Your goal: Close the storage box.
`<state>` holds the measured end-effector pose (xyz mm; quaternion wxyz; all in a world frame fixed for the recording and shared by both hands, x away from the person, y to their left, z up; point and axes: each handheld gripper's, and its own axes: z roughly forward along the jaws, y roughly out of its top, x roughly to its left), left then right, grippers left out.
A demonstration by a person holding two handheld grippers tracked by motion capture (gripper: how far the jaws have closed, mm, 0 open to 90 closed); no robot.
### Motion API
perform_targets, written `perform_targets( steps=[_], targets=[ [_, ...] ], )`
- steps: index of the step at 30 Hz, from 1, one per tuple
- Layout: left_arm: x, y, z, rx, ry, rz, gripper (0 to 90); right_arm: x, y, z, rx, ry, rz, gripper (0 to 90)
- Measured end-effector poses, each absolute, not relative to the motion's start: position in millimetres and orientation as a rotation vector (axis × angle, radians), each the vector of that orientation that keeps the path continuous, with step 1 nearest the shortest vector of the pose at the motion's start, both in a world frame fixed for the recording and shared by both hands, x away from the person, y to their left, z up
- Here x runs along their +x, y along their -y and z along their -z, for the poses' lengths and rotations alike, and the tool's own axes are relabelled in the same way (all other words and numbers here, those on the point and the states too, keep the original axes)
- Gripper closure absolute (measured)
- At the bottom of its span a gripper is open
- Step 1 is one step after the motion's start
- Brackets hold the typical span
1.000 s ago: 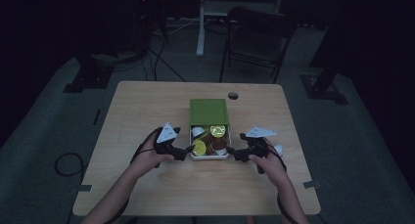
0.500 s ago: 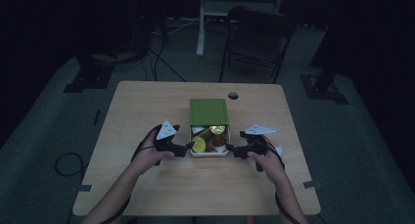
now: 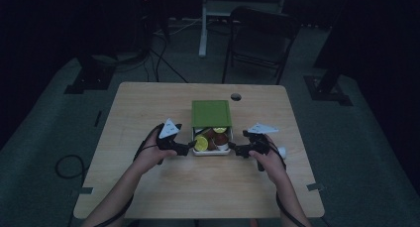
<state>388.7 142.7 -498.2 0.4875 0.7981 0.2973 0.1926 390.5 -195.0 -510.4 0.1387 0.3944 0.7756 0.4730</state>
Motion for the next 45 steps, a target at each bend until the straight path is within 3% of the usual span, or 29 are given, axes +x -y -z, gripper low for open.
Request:
perform_targets(
  steps=[45],
  targets=[
    [414, -133, 501, 1.925, -0.770, -0.525, 9.1, 407, 184, 512, 1.282, -2.140, -1.302, 10.9]
  ],
)
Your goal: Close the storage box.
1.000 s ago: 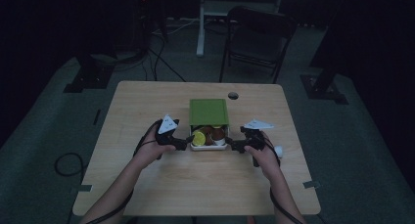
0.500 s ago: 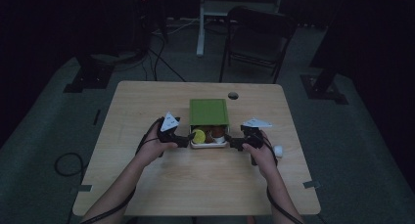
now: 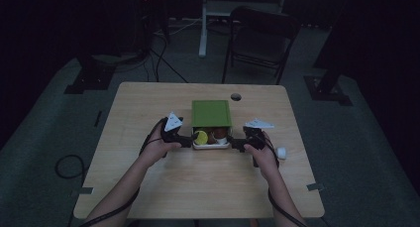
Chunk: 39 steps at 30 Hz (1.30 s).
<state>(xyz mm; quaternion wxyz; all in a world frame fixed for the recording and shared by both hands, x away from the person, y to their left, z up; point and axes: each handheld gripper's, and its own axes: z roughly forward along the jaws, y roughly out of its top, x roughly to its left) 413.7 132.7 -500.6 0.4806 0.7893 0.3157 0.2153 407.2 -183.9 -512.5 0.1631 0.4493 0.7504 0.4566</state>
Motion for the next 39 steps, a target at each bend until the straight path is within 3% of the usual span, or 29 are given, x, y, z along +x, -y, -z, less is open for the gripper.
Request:
perform_targets(
  steps=[21, 39],
  targets=[
    [395, -133, 492, 1.883, -0.769, -0.447, 9.2, 396, 183, 505, 1.234, -2.128, -1.339, 11.0],
    [384, -147, 486, 1.882, -0.791, -0.472, 9.2, 387, 188, 496, 1.213, -2.120, -1.306, 11.0]
  ],
)
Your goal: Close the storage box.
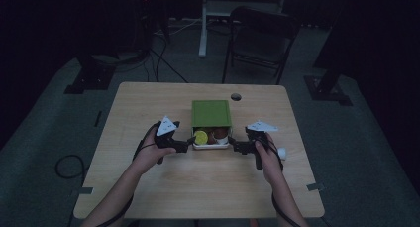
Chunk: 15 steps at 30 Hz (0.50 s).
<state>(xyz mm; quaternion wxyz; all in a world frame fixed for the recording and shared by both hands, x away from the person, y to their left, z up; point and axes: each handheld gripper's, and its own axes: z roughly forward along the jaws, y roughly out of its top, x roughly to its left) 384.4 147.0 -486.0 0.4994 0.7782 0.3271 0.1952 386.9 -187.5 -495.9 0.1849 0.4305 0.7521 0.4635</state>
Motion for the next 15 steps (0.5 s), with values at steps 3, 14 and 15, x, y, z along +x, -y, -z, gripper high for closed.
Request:
perform_targets(
  steps=[3, 14, 15],
  targets=[
    [383, -151, 486, 1.883, -0.800, -0.475, 9.2, 385, 190, 496, 1.217, -2.118, -1.302, 11.0],
    [374, -165, 489, 1.880, -0.831, -0.476, 9.2, 378, 200, 503, 1.240, -2.117, -1.271, 11.0],
    [374, -165, 489, 1.880, -0.831, -0.476, 9.2, 378, 200, 503, 1.240, -2.117, -1.271, 11.0]
  ],
)
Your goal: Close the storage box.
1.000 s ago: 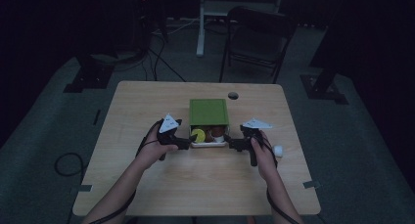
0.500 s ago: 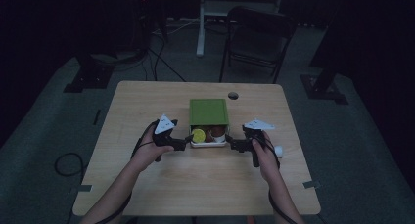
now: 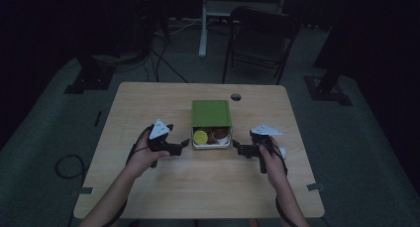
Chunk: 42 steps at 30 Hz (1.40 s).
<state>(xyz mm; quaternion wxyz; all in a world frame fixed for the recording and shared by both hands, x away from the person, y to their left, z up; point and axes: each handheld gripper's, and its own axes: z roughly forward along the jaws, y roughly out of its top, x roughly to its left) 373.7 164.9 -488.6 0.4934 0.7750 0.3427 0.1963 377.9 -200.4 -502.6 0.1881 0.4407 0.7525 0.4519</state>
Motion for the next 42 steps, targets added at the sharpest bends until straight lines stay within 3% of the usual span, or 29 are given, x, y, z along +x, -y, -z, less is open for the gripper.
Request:
perform_targets(
  steps=[42],
  targets=[
    [328, -232, 527, 1.944, -1.069, -0.509, 9.2, 343, 219, 538, 1.284, -2.173, -1.107, 11.0]
  ],
)
